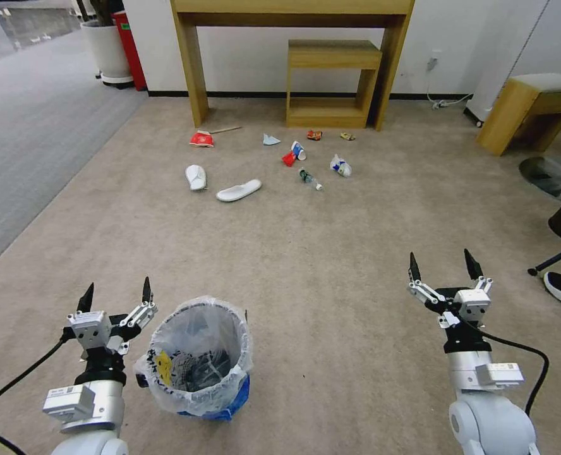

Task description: Pick up the trash bin and place the garbage on the floor into it.

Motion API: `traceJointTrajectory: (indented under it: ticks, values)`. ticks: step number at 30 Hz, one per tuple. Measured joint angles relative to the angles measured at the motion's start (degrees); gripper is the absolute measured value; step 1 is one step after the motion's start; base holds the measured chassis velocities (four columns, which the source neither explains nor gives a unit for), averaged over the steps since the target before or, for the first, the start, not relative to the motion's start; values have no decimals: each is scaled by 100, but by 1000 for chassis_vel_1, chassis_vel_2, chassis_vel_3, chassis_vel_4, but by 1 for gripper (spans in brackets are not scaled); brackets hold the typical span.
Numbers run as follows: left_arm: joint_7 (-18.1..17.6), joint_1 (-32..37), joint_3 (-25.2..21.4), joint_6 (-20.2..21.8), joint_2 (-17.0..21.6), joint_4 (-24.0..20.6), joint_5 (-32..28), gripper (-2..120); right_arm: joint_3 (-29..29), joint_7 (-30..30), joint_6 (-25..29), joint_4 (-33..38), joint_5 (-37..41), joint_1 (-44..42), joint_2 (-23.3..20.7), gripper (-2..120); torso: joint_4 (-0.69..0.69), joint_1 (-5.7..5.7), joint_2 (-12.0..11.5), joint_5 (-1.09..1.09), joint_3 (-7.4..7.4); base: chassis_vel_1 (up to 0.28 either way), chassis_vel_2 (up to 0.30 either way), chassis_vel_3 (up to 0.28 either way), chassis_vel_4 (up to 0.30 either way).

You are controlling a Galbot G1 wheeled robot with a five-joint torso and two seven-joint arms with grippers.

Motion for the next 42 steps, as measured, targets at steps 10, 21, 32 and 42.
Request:
traceJointTrajectory:
  ticks: [10, 21, 32, 42]
  values:
    - [20, 5, 104, -109, 9, 60, 71, 100, -140, -166, 185, -377, 128, 6, -184, 100, 0, 0, 0, 1, 0, 0, 0, 0, 0]
    - [-30, 146, 137, 400, 273, -123, 223, 100, -90, -374, 250, -146, 140, -150, -236, 100, 0, 0, 0, 0, 0, 0, 0, 0, 0]
    - [-992, 245, -30, 3082, 1224, -745, -1021, 100, -98, -654, 146, -154, -14, -100, -220, 100, 1, 0, 0, 0, 0, 0, 0, 0, 0]
    - [-2434, -196, 369, 4518, 1635, -859, -2556, 100, -206, -655, -57, -295, -67, 38, -213, 100, 0, 0, 0, 0, 0, 0, 0, 0, 0]
